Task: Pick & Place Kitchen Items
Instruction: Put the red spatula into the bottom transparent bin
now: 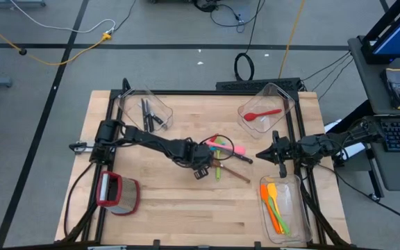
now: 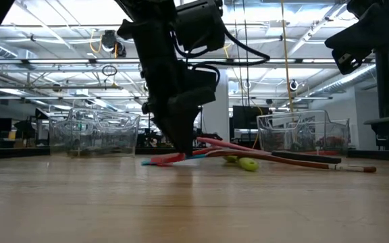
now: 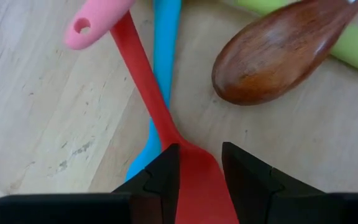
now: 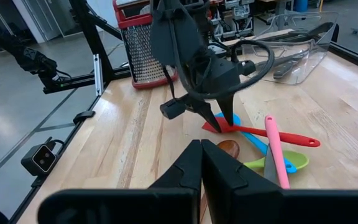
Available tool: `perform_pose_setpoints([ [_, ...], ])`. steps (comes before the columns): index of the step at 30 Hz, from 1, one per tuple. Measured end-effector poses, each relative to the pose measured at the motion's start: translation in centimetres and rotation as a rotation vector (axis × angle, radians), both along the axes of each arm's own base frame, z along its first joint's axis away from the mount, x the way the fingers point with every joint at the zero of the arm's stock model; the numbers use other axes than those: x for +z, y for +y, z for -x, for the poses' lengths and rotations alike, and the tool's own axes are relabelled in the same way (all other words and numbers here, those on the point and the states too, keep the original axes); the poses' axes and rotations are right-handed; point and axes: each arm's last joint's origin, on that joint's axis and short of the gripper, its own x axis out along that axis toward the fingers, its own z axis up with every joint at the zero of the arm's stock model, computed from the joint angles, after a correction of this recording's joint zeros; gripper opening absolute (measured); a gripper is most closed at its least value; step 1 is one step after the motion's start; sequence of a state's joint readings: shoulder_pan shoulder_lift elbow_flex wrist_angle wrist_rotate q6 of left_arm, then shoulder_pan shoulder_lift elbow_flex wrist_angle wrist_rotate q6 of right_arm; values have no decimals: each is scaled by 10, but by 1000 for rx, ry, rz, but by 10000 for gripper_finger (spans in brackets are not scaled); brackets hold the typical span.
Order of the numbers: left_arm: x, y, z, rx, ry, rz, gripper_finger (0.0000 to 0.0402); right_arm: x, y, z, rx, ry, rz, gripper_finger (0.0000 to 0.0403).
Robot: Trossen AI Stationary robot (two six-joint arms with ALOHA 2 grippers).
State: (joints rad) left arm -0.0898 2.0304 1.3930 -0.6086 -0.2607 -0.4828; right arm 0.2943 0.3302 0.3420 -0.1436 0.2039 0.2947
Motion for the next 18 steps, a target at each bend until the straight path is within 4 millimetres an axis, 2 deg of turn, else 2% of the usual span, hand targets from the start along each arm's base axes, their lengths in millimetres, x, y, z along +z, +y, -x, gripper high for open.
perform_pose_setpoints([
  [8,30,1,3,48,-103,110,124,0,0,0,0,5,1,0],
  [18,33,12,4,129,-115,198,124,0,0,0,1,5,1,0],
])
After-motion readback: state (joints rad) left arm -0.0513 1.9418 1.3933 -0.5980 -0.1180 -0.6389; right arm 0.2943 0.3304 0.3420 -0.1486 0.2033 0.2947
